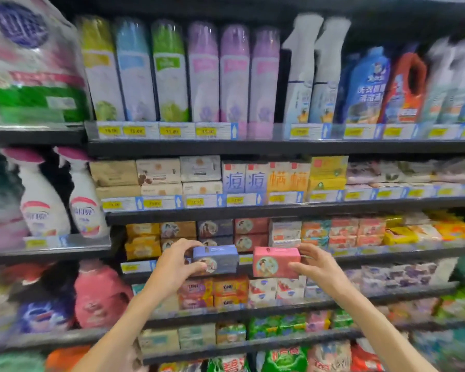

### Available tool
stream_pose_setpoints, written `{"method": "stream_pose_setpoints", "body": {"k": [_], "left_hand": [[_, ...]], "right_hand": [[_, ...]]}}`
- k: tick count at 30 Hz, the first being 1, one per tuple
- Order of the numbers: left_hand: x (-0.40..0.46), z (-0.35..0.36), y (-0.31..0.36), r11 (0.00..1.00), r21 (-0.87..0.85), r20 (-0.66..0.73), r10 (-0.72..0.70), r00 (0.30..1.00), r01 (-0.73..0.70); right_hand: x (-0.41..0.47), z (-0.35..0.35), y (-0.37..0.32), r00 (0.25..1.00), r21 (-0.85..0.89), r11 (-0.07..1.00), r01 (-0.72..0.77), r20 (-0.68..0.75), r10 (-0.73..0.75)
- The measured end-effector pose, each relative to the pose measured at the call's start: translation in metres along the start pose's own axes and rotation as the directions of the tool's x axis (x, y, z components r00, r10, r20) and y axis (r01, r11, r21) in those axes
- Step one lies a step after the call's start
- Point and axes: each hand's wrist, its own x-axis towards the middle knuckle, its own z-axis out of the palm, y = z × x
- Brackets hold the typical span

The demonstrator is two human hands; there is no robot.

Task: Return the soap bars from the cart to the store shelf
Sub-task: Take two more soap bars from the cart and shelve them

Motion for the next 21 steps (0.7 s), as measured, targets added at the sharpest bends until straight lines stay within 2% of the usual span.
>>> {"method": "stream_pose_setpoints", "body": {"k": [5, 12, 15, 17, 21], "left_hand": [[0.027, -0.001, -0.016, 0.999, 0.023, -0.068, -0.035, 0.997, 0.037], [0.068, 0.015, -0.041, 0.995, 0.078, -0.006, -0.066, 0.998, 0.066], [0.072, 0.027, -0.044, 0.993, 0.100, -0.030, -0.057, 0.998, 0.060], [0.075, 0.033, -0.046, 0.986, 0.155, -0.055, -0.046, 0.997, 0.054], [0.071, 0.044, -0.050, 0.971, 0.230, -0.019, -0.059, 0.998, 0.062]], "right_hand": [[0.042, 0.021, 0.003, 0.999, 0.016, 1.000, 0.022, 0.031, -0.022], [0.075, 0.033, 0.004, 1.000, 0.014, 1.000, 0.026, -0.016, -0.026], [0.081, 0.043, 0.005, 0.999, 0.004, 0.999, 0.037, -0.031, -0.037], [0.083, 0.049, 0.008, 0.999, 0.029, 0.999, 0.037, -0.033, -0.036], [0.088, 0.055, 0.017, 0.998, 0.050, 0.997, 0.054, -0.029, -0.052]]}}
